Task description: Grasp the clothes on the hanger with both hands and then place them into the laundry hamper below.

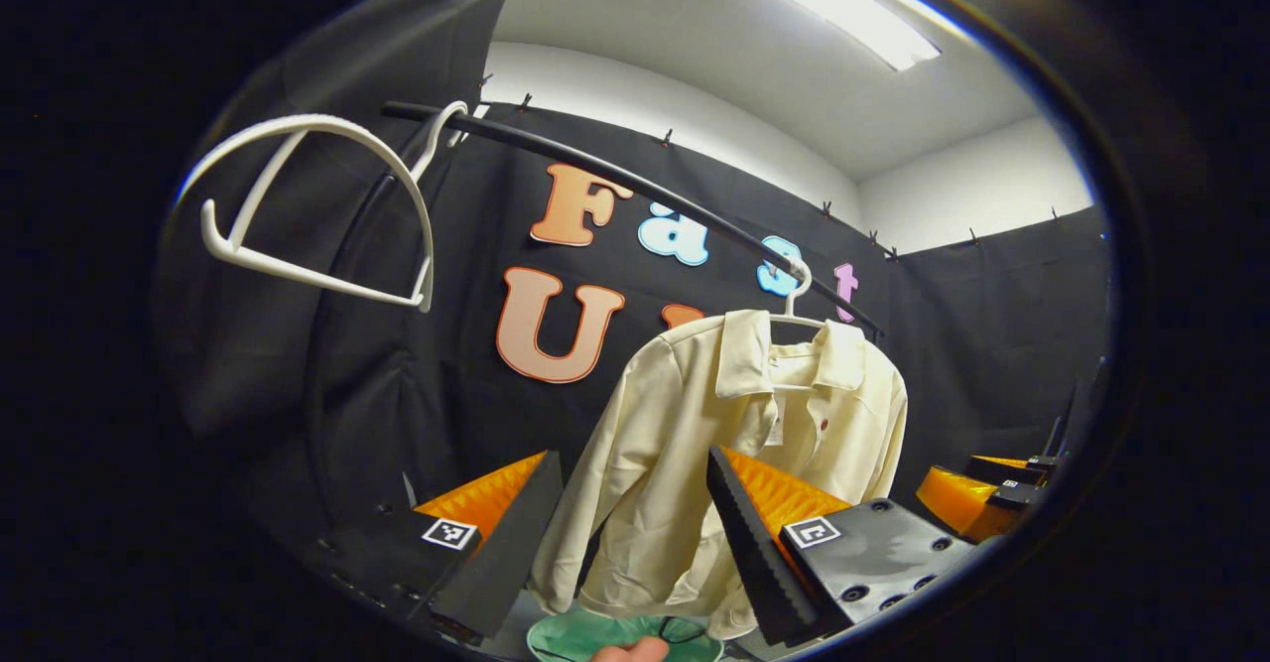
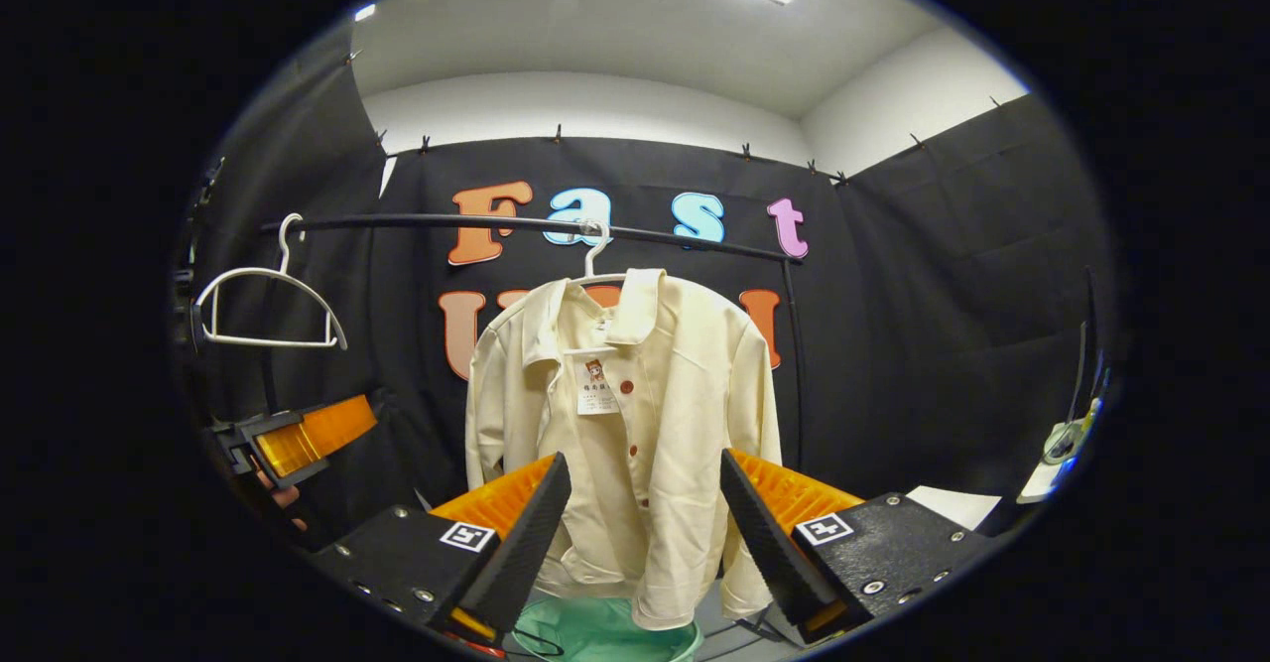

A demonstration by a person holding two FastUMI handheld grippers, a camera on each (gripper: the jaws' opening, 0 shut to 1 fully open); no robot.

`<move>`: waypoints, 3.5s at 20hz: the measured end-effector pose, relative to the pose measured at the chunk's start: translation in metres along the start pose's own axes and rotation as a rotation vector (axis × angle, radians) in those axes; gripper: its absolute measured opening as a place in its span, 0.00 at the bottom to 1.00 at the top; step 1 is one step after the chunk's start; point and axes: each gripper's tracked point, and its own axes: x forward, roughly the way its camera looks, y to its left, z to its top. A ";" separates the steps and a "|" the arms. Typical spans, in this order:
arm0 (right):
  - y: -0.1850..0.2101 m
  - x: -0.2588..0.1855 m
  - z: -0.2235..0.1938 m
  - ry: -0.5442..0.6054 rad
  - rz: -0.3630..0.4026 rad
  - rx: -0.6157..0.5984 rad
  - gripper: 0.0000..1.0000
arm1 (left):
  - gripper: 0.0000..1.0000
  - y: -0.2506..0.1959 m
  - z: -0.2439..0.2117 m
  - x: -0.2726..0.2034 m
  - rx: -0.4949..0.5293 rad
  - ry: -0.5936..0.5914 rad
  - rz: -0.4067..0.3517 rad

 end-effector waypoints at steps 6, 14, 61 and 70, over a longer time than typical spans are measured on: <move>-0.003 0.055 -0.028 0.042 0.026 0.004 0.94 | 0.96 -0.031 -0.013 0.009 -0.017 0.033 -0.082; -0.003 0.181 -0.074 0.162 -0.071 -0.023 0.95 | 1.00 -0.012 -0.035 -0.002 0.061 0.080 -0.031; -0.229 0.158 0.137 -0.188 -0.146 -0.091 0.01 | 0.12 0.083 0.067 0.235 0.688 -0.212 0.479; -0.248 0.278 0.181 -0.170 -0.102 -0.060 0.01 | 0.12 0.083 0.091 0.263 0.658 -0.269 0.425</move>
